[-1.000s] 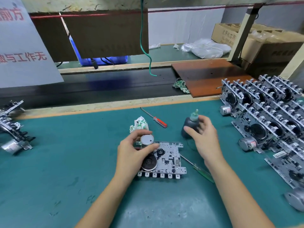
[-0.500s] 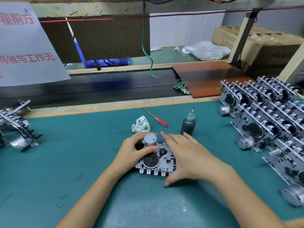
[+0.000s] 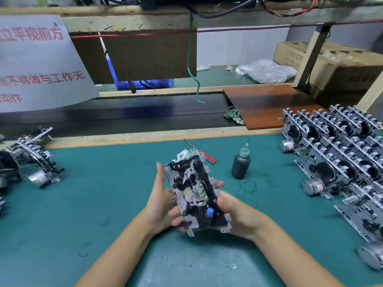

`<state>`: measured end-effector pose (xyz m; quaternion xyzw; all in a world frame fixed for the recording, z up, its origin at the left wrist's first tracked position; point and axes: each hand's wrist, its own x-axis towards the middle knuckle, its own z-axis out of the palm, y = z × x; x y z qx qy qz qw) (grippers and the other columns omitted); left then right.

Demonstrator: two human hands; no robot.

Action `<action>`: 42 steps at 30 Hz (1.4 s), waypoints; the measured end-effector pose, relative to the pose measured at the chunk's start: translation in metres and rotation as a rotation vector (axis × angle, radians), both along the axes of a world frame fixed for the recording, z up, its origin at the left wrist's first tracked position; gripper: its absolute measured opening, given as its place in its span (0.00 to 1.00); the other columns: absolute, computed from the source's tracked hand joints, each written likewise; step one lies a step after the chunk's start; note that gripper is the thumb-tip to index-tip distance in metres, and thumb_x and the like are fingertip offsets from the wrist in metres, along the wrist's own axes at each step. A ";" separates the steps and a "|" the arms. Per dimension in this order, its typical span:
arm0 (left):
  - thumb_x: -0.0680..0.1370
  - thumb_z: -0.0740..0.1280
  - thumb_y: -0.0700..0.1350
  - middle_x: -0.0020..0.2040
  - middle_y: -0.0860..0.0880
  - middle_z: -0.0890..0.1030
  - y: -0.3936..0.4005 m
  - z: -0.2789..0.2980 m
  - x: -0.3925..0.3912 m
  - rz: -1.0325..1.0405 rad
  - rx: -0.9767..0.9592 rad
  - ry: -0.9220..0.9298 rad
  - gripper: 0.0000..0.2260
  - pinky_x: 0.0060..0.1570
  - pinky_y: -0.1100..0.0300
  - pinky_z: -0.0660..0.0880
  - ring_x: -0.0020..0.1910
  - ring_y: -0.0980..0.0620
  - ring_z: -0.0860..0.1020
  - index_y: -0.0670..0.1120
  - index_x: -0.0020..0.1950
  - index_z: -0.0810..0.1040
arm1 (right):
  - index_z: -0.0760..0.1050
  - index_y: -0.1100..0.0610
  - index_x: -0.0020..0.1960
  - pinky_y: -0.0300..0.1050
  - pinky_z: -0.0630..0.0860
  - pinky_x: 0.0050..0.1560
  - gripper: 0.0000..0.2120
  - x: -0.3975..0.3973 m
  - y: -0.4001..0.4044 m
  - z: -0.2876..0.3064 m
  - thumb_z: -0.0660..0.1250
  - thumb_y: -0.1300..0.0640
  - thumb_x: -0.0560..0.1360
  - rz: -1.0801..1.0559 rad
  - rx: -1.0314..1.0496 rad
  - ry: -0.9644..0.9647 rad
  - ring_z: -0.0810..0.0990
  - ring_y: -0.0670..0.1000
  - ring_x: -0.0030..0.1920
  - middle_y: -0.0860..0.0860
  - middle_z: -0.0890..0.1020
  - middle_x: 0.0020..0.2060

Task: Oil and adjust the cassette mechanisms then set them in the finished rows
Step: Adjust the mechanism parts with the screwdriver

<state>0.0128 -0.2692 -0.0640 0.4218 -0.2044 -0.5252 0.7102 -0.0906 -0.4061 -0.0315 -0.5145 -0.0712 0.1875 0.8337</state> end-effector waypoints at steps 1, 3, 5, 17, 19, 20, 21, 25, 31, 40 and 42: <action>0.58 0.58 0.82 0.34 0.30 0.70 -0.001 0.001 -0.006 -0.024 -0.049 0.093 0.54 0.36 0.58 0.67 0.33 0.56 0.65 0.41 0.67 0.75 | 0.76 0.47 0.50 0.47 0.69 0.65 0.26 0.000 0.002 -0.003 0.81 0.42 0.56 -0.016 0.134 0.068 0.67 0.46 0.63 0.43 0.67 0.60; 0.64 0.60 0.77 0.66 0.32 0.70 -0.002 0.002 -0.012 -0.061 -0.249 0.196 0.50 0.61 0.46 0.67 0.54 0.51 0.73 0.40 0.72 0.68 | 0.80 0.48 0.47 0.44 0.71 0.64 0.20 0.000 0.001 -0.005 0.78 0.41 0.60 -0.041 -0.003 -0.005 0.72 0.42 0.60 0.40 0.73 0.57; 0.68 0.64 0.71 0.73 0.37 0.64 0.003 0.010 -0.014 -0.048 -0.380 0.231 0.47 0.72 0.41 0.55 0.72 0.42 0.65 0.38 0.75 0.62 | 0.82 0.53 0.42 0.38 0.77 0.49 0.14 -0.002 -0.009 -0.008 0.77 0.44 0.64 -0.188 -0.357 -0.062 0.81 0.43 0.45 0.45 0.83 0.42; 0.71 0.57 0.69 0.66 0.36 0.74 -0.001 -0.010 0.002 0.235 -0.054 0.300 0.38 0.65 0.41 0.68 0.63 0.35 0.74 0.39 0.64 0.77 | 0.63 0.50 0.44 0.47 0.72 0.42 0.08 0.003 -0.052 -0.019 0.55 0.50 0.81 -0.377 -1.406 -0.162 0.77 0.51 0.40 0.48 0.79 0.39; 0.71 0.57 0.69 0.66 0.35 0.73 0.000 -0.011 0.003 0.230 -0.029 0.295 0.38 0.66 0.42 0.67 0.63 0.35 0.74 0.39 0.65 0.76 | 0.63 0.50 0.44 0.41 0.68 0.26 0.08 0.004 -0.053 -0.012 0.54 0.53 0.82 -0.402 -0.915 -0.061 0.72 0.50 0.24 0.51 0.78 0.26; 0.71 0.58 0.69 0.66 0.34 0.73 0.001 -0.011 0.004 0.230 -0.023 0.296 0.38 0.66 0.42 0.68 0.62 0.35 0.75 0.38 0.65 0.76 | 0.63 0.51 0.45 0.38 0.62 0.21 0.07 0.003 -0.052 -0.010 0.54 0.54 0.82 -0.372 -0.761 -0.032 0.66 0.49 0.19 0.50 0.73 0.21; 0.71 0.58 0.68 0.65 0.34 0.74 0.001 -0.012 0.004 0.223 -0.022 0.300 0.38 0.64 0.42 0.70 0.62 0.36 0.76 0.38 0.65 0.76 | 0.64 0.52 0.45 0.35 0.58 0.20 0.07 0.002 -0.051 -0.010 0.54 0.54 0.82 -0.325 -0.654 -0.014 0.60 0.47 0.18 0.48 0.68 0.19; 0.72 0.58 0.69 0.65 0.36 0.75 0.002 -0.014 0.006 0.206 0.025 0.308 0.37 0.59 0.47 0.75 0.62 0.39 0.76 0.39 0.64 0.77 | 0.71 0.55 0.35 0.34 0.53 0.20 0.18 0.002 -0.041 -0.010 0.56 0.50 0.80 -0.142 -0.569 0.045 0.55 0.45 0.18 0.47 0.64 0.16; 0.74 0.52 0.70 0.65 0.37 0.76 0.000 -0.015 0.005 0.200 0.110 0.267 0.38 0.59 0.49 0.75 0.62 0.41 0.76 0.40 0.63 0.78 | 0.71 0.56 0.34 0.34 0.65 0.20 0.19 0.007 -0.035 -0.011 0.55 0.53 0.82 -0.059 -0.696 0.087 0.68 0.44 0.19 0.49 0.74 0.21; 0.74 0.51 0.69 0.61 0.38 0.79 -0.004 -0.013 0.005 0.222 0.168 0.263 0.36 0.49 0.53 0.79 0.57 0.43 0.80 0.42 0.59 0.81 | 0.71 0.56 0.36 0.37 0.56 0.21 0.18 0.006 -0.037 -0.012 0.54 0.52 0.82 -0.034 -0.729 0.105 0.61 0.43 0.17 0.48 0.71 0.18; 0.74 0.51 0.69 0.59 0.38 0.80 -0.004 -0.012 0.005 0.217 0.169 0.271 0.36 0.46 0.54 0.80 0.55 0.43 0.81 0.42 0.56 0.83 | 0.72 0.56 0.35 0.36 0.57 0.22 0.20 0.006 -0.036 -0.011 0.54 0.51 0.82 -0.039 -0.756 0.120 0.61 0.44 0.17 0.48 0.70 0.18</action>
